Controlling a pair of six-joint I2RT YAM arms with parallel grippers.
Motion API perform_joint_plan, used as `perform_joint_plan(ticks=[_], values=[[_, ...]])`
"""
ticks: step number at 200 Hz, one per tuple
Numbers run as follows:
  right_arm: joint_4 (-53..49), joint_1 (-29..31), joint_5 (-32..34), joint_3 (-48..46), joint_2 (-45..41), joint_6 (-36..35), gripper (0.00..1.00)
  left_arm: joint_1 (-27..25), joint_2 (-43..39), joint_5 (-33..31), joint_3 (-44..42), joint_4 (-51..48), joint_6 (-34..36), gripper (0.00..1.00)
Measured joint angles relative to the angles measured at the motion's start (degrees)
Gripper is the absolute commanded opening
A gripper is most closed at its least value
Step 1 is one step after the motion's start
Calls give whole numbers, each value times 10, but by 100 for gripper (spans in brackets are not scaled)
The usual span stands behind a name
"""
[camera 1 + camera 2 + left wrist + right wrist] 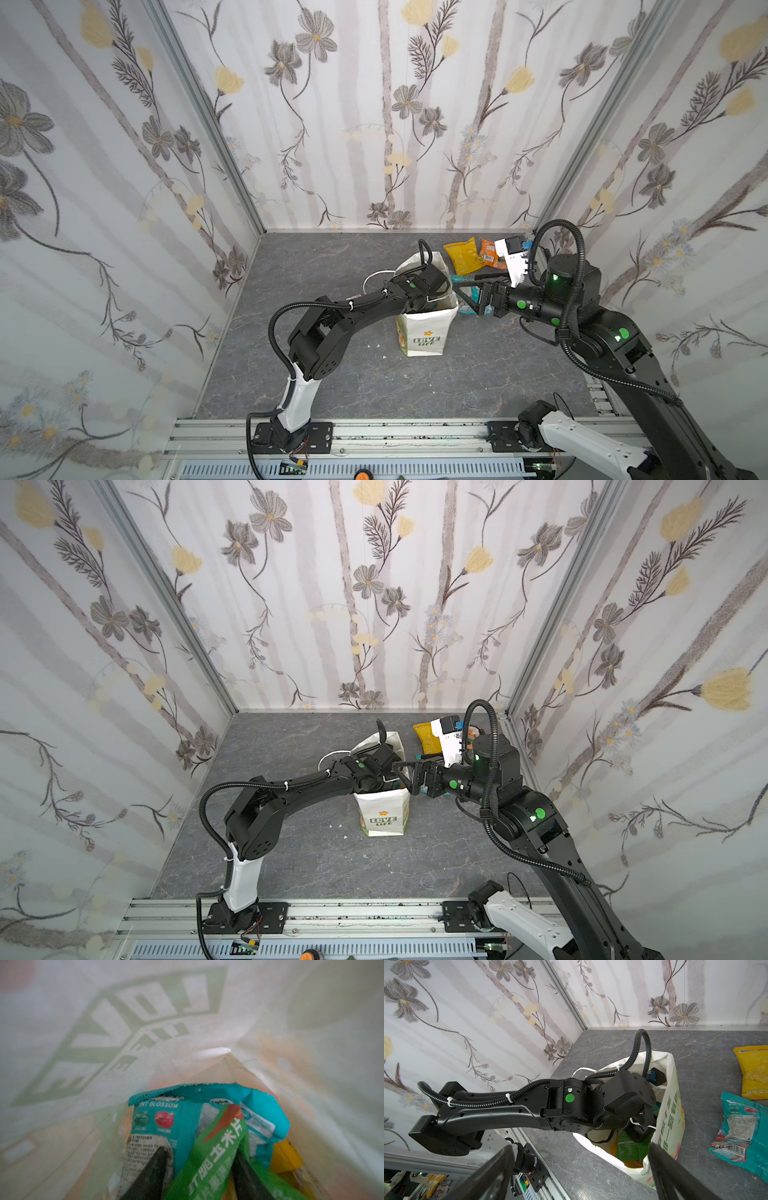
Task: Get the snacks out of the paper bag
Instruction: 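Lower the left gripper into the bag and grasp the green chip bag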
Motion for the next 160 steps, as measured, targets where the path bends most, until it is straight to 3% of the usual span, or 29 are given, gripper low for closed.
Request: perform_joint_plan(ticks=[37, 66, 160], values=[[0, 0, 5, 0, 0, 0, 99, 1, -5, 1, 3, -3, -6, 10], [0, 0, 7, 0, 0, 0, 99, 2, -14, 10, 4, -9, -10, 0], [0, 0, 20, 0, -3, 0, 99, 2, -52, 22, 26, -57, -4, 0]])
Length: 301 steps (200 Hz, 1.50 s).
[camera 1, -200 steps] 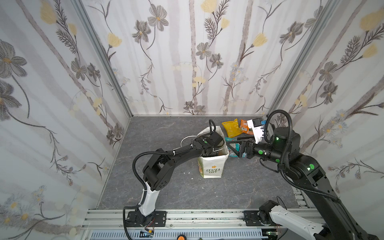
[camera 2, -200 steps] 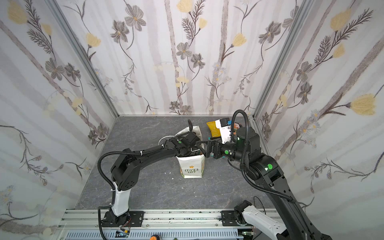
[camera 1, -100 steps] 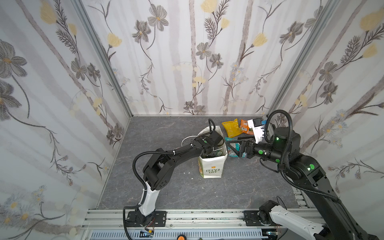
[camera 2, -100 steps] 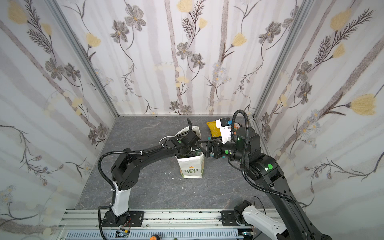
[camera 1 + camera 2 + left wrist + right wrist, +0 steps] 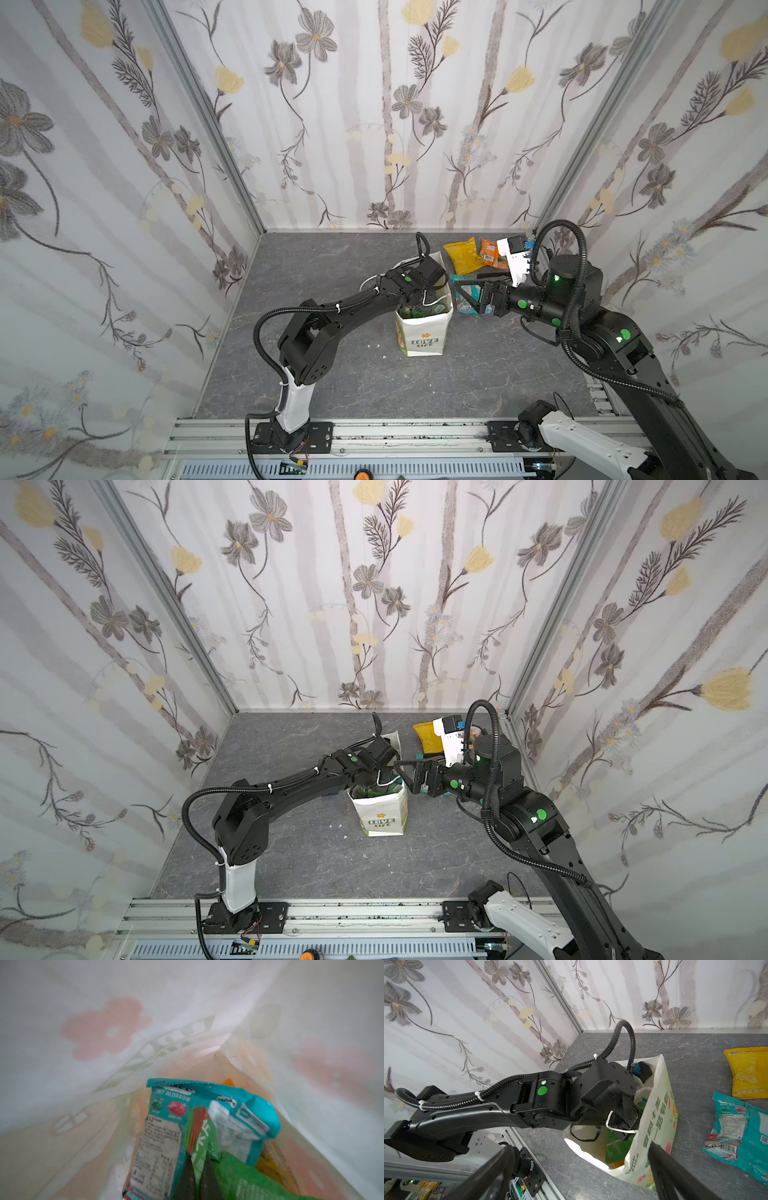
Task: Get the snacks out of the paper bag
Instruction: 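Lower the left gripper into the bag and grasp the green chip bag, then lift the green chip bag with the left gripper while the right gripper grasps it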
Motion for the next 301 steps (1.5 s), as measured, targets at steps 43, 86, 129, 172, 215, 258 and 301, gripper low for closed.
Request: perform_joint_plan(ticks=[43, 86, 129, 172, 215, 258, 301], values=[[0, 0, 4, 0, -2, 0, 99, -2, -26, -5, 12, -20, 8, 0], [0, 0, 8, 0, -3, 0, 99, -4, -41, -14, 20, -31, 12, 0], [0, -1, 17, -1, -7, 0, 99, -4, -46, -18, 47, -51, 14, 0], [0, -1, 19, -4, -8, 0, 99, -5, -48, -33, 75, -77, 20, 0], [0, -1, 21, -5, -12, 0, 99, -6, -49, -52, 104, -96, 23, 0], [0, -1, 32, -5, -19, 4, 99, -6, -61, -53, 121, -107, 24, 0], [1, -2, 37, -5, -27, 6, 99, -9, -76, -61, 137, -115, 37, 0]])
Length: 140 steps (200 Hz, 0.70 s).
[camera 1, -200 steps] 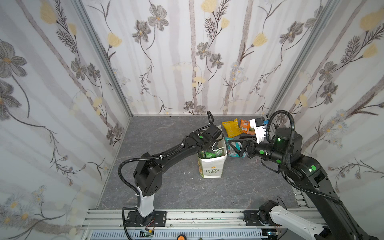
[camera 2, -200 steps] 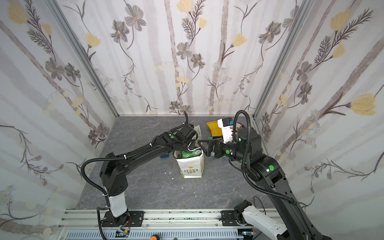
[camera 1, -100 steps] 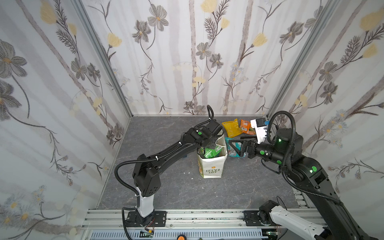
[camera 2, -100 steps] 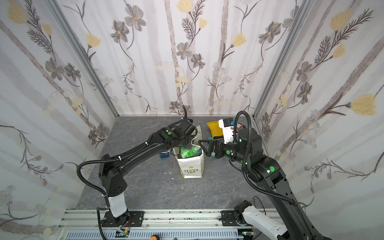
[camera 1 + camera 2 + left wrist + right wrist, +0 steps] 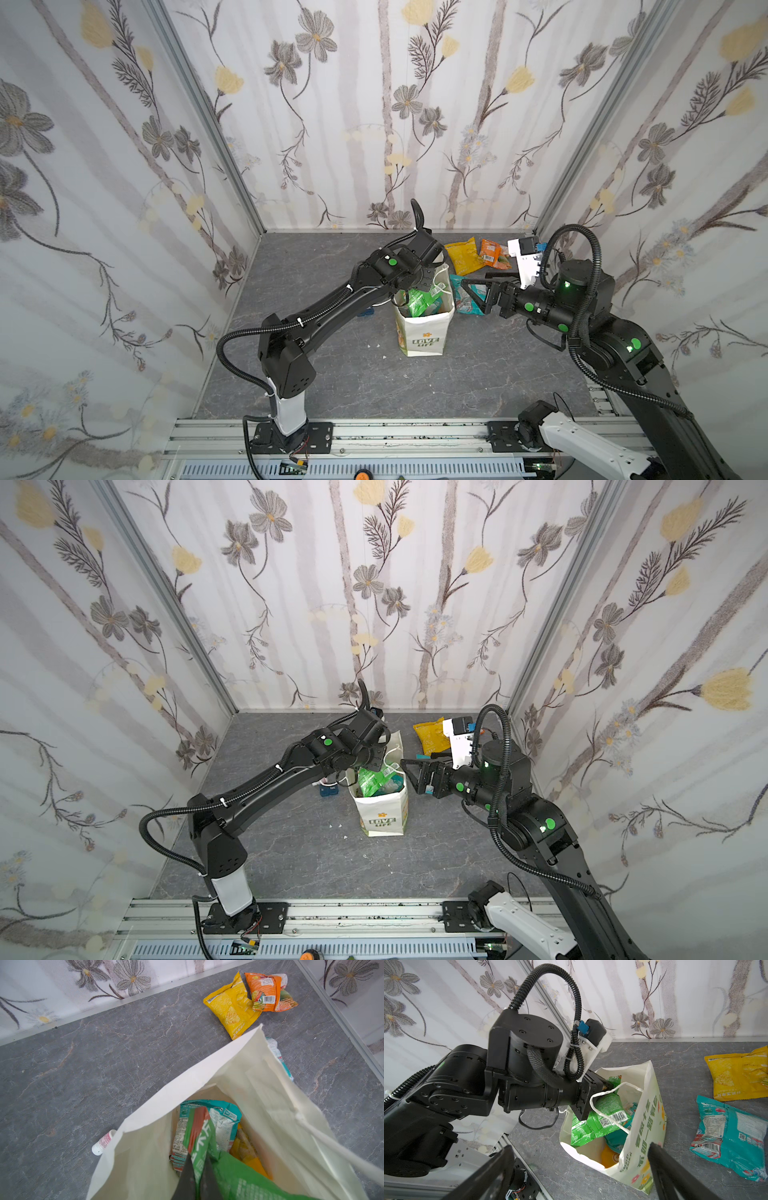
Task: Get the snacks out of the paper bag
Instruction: 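Lift the green chip bag with the left gripper while the right gripper grasps it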
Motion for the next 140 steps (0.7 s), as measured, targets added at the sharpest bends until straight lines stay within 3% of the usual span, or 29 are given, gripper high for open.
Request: perform_joint_plan(ticks=[140], values=[[13, -16, 35, -2, -28, 18, 99, -14, -28, -65, 102, -35, 83, 0]])
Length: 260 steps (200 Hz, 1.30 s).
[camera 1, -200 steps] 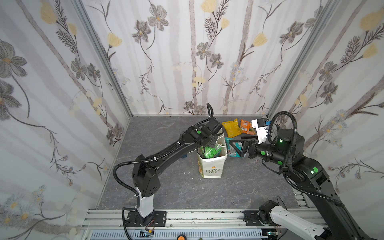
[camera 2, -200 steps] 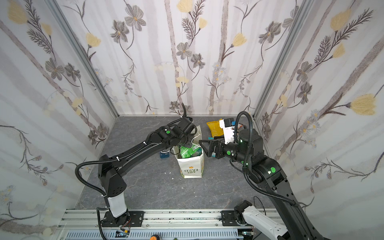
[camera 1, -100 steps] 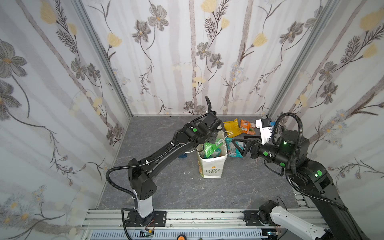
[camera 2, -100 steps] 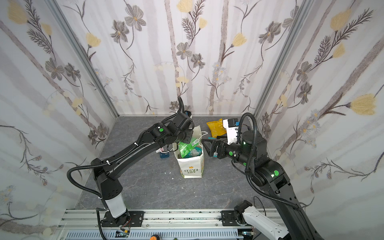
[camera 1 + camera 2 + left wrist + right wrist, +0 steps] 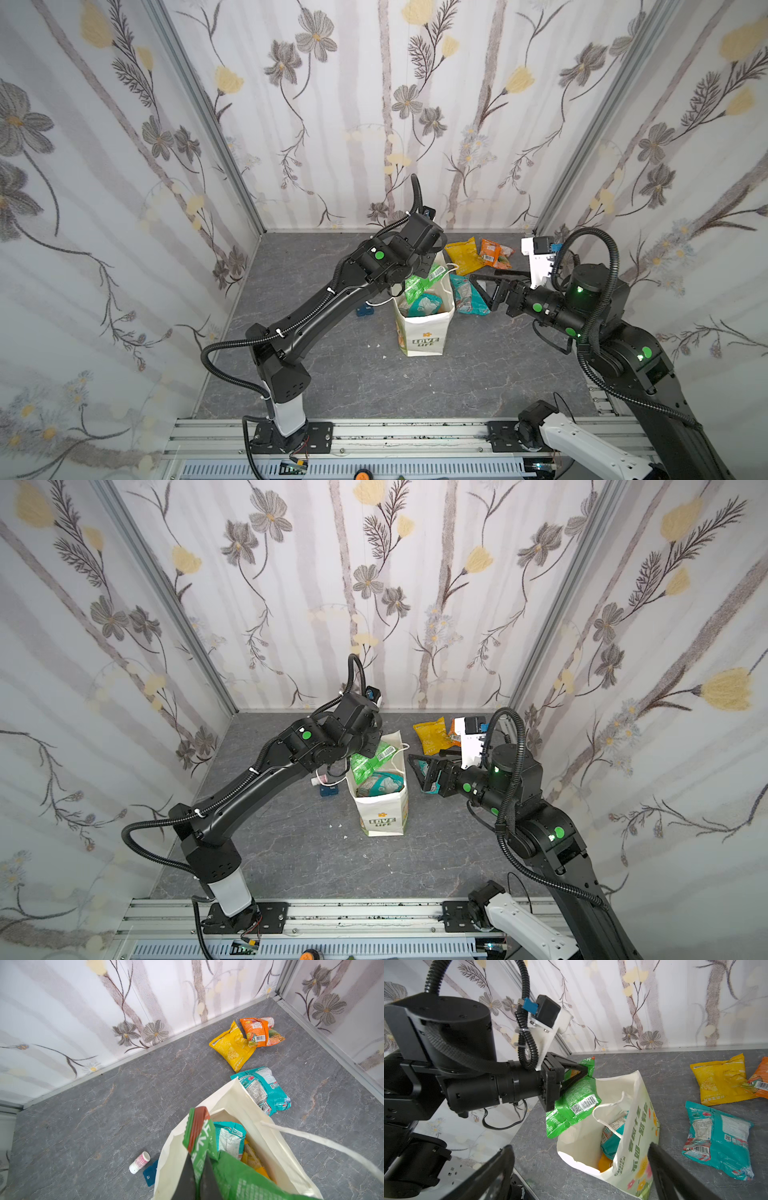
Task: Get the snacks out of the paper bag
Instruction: 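Lift the green chip bag with the left gripper while the right gripper grasps it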
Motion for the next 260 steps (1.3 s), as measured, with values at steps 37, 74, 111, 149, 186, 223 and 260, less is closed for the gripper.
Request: perform_joint_plan(ticks=[37, 74, 111, 149, 186, 223, 260], values=[[28, -33, 8, -21, -27, 26, 100, -6, -31, -8, 10, 8, 24, 0], [70, -51, -25, -41, -30, 58, 100, -26, -61, -10, 12, 35, 51, 0], [139, -52, -93, -80, -23, 106, 99, -64, -97, 1, -33, 115, 87, 0], [229, -53, -155, -132, -14, 164, 96, -104, -115, 0, -77, 200, 130, 0], [318, -52, -198, -172, -7, 219, 75, -120, -113, -15, -82, 246, 148, 0], [377, -52, -219, -199, -3, 258, 47, -125, -105, -26, -81, 259, 156, 0], [405, -51, -229, -202, 0, 270, 22, -127, -100, -33, -76, 264, 155, 0]])
